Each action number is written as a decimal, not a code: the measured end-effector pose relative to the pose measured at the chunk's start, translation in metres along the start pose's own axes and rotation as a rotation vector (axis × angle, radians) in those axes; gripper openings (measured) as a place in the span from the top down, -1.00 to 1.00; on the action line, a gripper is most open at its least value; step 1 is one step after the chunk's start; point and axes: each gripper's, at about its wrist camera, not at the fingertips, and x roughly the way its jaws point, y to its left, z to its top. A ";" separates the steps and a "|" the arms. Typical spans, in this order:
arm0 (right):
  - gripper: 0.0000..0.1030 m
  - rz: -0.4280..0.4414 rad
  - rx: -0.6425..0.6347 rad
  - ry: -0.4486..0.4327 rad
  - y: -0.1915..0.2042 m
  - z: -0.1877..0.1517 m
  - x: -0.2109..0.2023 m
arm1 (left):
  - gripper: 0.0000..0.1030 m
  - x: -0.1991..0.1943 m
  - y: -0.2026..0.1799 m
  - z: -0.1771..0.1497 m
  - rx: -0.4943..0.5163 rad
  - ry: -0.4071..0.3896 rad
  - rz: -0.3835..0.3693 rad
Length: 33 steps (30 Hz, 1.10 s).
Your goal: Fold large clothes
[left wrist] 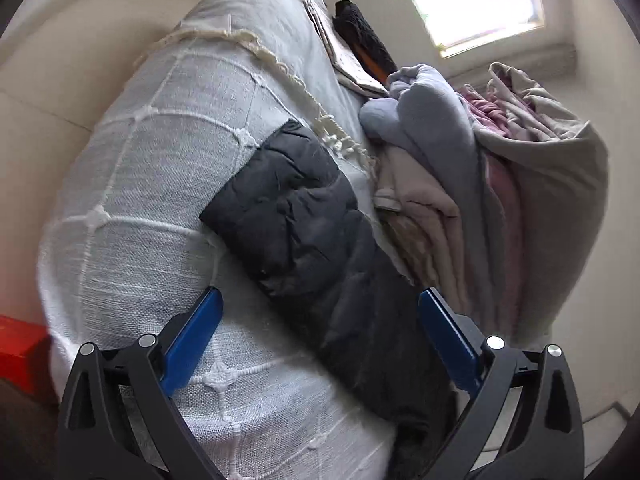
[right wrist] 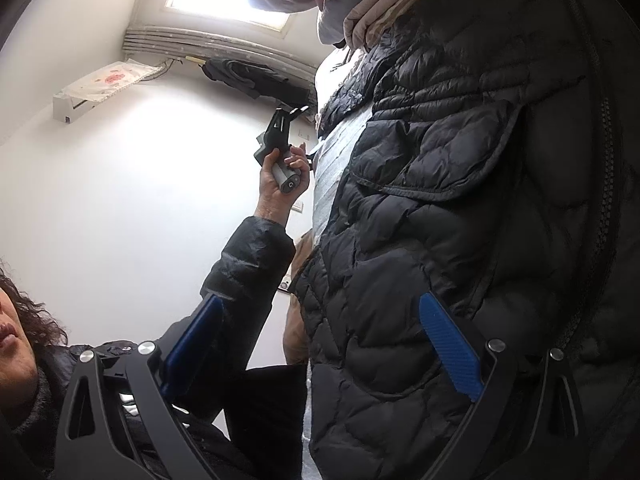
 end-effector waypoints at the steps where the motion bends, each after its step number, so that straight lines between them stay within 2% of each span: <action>1: -0.84 0.006 0.003 -0.001 0.000 0.000 0.000 | -0.85 0.002 0.001 0.003 -0.015 -0.015 0.004; 4: -0.84 -0.004 0.009 0.001 -0.004 0.000 0.001 | -0.85 0.010 0.004 0.011 -0.047 -0.084 -0.022; 7: -0.84 -0.016 0.018 0.000 -0.008 0.001 0.001 | -0.80 0.018 -0.004 0.015 -0.032 -0.131 0.024; 8: -0.84 -0.015 0.021 -0.001 -0.009 0.001 0.001 | -0.26 0.019 -0.008 0.015 -0.012 -0.139 0.047; 9: -0.84 -0.011 0.023 -0.002 -0.010 0.001 0.001 | 0.11 0.022 -0.008 0.015 -0.004 -0.122 0.075; 10: -0.84 -0.010 0.022 -0.002 -0.010 0.001 0.000 | 0.64 0.028 -0.004 0.015 -0.021 -0.083 0.086; 11: -0.84 -0.008 0.019 -0.002 -0.009 0.000 0.000 | 0.82 0.033 0.005 0.014 -0.064 -0.055 0.089; 14: -0.84 -0.004 0.011 0.000 -0.007 0.000 0.000 | 0.92 0.029 0.015 0.011 -0.095 -0.072 0.065; 18: -0.84 -0.004 0.009 0.001 -0.004 -0.001 -0.002 | 0.96 0.017 -0.003 0.007 -0.028 -0.118 0.084; 21: -0.84 -0.003 0.001 -0.011 0.001 0.000 -0.004 | 0.96 0.005 -0.037 -0.002 0.055 -0.160 0.073; 24: -0.84 0.001 -0.005 -0.038 0.006 0.002 -0.010 | 0.96 -0.007 -0.094 -0.021 0.188 -0.172 0.041; 26: -0.84 0.005 0.002 -0.064 0.008 0.003 -0.017 | 0.96 -0.010 -0.142 -0.045 0.292 -0.150 -0.005; 30: -0.84 0.038 0.034 -0.127 0.007 0.005 -0.037 | 0.96 0.000 -0.239 -0.113 0.481 -0.068 -0.109; 31: -0.84 0.047 0.044 -0.145 0.006 0.006 -0.043 | 0.96 0.007 -0.266 -0.140 0.535 -0.033 -0.137; 33: -0.84 0.056 0.064 -0.184 0.004 0.007 -0.055 | 0.96 0.018 -0.296 -0.184 0.611 0.013 -0.164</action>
